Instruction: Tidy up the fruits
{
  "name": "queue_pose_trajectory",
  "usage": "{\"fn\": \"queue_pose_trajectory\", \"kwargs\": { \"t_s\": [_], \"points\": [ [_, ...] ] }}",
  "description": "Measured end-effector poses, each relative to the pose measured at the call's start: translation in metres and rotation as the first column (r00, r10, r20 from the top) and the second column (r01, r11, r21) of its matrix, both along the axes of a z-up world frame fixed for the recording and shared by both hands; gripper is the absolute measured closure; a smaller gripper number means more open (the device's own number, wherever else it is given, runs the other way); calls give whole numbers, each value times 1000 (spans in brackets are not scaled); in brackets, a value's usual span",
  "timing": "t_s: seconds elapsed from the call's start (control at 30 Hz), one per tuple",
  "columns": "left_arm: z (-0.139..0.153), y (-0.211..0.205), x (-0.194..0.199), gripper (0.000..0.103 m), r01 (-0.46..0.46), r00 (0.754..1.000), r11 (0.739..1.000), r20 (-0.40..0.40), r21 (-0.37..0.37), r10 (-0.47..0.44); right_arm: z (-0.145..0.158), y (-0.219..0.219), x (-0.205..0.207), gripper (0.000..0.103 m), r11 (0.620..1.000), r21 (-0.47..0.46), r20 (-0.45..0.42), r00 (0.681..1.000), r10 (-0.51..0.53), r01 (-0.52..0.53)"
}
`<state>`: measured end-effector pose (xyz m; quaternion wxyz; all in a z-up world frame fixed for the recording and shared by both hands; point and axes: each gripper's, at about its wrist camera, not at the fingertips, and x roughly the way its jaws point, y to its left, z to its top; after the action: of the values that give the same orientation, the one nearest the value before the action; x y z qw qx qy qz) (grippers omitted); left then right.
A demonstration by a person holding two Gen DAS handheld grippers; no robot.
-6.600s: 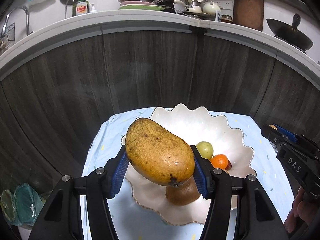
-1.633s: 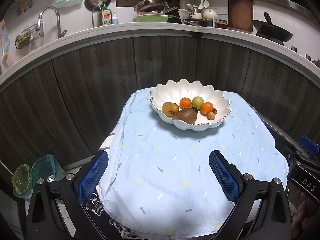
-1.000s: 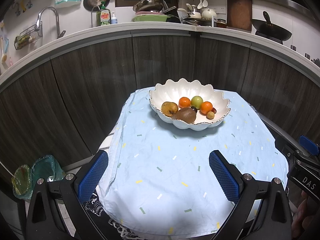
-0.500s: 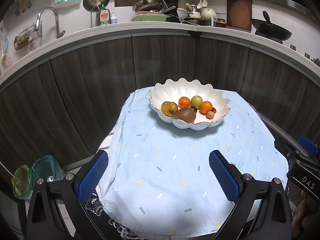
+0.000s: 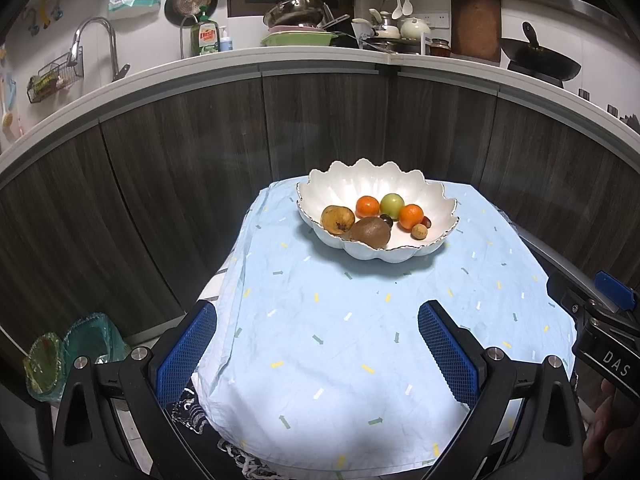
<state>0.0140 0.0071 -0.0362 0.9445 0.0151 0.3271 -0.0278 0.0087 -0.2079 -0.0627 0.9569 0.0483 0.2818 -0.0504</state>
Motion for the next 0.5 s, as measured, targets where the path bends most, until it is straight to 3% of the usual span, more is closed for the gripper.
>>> {"fn": "queue_pose_trajectory", "kwargs": {
  "t_s": [0.5],
  "points": [
    [1, 2, 1, 0, 6, 1000, 1000, -9, -4, -6, -1, 3, 0, 11, 1000, 2, 1, 1000, -4, 4]
  ]
}}
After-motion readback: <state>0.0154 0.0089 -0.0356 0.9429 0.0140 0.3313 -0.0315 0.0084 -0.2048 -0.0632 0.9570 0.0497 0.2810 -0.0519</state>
